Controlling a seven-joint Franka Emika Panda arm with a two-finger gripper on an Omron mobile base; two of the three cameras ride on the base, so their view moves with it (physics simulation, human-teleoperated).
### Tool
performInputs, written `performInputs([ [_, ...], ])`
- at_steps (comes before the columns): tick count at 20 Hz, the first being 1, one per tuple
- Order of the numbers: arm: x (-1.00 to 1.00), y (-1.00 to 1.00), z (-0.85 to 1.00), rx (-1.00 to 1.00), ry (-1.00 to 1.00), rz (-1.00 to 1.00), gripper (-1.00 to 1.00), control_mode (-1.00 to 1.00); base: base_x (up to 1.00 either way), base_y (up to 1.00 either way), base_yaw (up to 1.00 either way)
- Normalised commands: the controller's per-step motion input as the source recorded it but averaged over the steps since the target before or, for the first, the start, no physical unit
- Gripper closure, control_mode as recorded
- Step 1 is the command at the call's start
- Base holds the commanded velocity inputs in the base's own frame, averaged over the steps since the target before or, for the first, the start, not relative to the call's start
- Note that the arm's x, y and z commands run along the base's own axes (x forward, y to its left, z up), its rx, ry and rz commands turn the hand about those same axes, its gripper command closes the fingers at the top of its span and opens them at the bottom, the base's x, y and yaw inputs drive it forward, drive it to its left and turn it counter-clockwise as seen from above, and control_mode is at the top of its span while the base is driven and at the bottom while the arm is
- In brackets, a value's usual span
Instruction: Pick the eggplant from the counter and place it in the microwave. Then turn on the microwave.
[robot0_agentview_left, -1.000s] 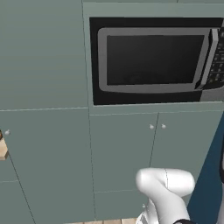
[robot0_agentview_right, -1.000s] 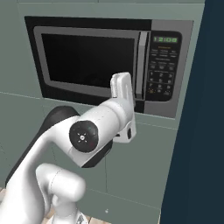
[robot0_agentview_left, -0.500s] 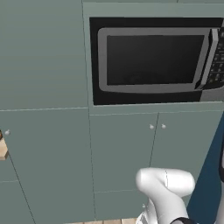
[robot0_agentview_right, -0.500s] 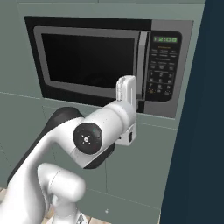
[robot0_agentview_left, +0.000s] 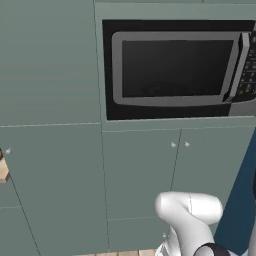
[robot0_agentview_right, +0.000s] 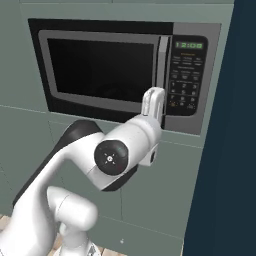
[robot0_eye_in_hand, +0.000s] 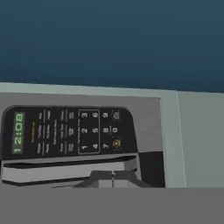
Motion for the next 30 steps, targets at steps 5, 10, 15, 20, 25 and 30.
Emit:
performInputs([
  [5,0.13,-0.03,-0.04,0.09,-0.03,0.0,1.0,-1.0,0.0,0.0,0.0],
  [10,0.12,-0.07,-0.04,0.09,-0.04,0.0,1.0,-1.0,0.0,0.0,0.0],
  [15,0.15,-0.07,-0.07,0.07,-0.04,0.0,1.0,-1.0,0.0,0.0,0.0],
  [20,0.21,-0.06,-0.08,0.06,-0.04,0.0,1.0,-1.0,0.0,0.0,0.0],
  [25,0.2,-0.1,-0.02,0.06,-0.04,0.0,1.0,-1.0,0.0,0.0,0.0],
  [30,0.2,-0.1,-0.02,0.06,-0.03,0.0,1.0,-1.0,0.0,0.0,0.0],
])
